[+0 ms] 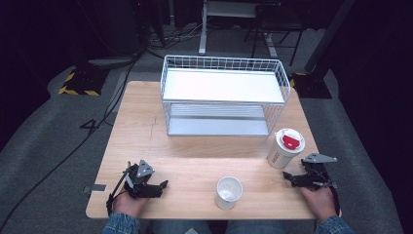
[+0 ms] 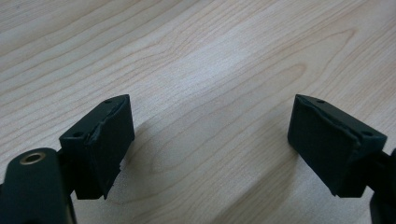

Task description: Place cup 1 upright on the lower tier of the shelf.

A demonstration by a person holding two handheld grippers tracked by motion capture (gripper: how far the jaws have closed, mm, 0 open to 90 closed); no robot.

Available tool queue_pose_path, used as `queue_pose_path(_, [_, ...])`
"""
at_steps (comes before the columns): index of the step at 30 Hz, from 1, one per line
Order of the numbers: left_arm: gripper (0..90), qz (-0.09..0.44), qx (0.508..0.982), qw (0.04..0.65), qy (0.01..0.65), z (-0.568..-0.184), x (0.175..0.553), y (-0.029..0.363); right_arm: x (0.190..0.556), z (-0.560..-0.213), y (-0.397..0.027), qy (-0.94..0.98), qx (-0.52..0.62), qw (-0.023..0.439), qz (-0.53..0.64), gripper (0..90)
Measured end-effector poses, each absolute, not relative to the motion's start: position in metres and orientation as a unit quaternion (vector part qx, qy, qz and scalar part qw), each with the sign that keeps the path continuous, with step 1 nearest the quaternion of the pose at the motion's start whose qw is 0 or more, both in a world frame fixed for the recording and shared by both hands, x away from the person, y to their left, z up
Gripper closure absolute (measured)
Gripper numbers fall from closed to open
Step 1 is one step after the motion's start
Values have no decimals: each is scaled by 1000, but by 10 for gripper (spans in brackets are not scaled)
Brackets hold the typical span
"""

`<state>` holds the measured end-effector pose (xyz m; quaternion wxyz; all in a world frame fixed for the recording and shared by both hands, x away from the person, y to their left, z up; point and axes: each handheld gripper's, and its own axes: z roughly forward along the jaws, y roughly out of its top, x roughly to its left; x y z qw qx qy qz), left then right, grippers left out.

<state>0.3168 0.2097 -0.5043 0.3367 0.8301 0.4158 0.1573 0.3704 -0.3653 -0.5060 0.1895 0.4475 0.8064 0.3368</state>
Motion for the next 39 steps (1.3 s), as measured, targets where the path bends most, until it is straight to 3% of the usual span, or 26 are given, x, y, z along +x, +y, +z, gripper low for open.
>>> queue_pose_path(21, [147, 161, 827, 337, 420, -504, 316, 207, 371, -506, -366, 806, 448, 188, 337, 9])
queue_pose_path(39, [146, 161, 800, 450, 363, -472, 262, 172, 371, -506, -366, 806, 448, 188, 337, 9])
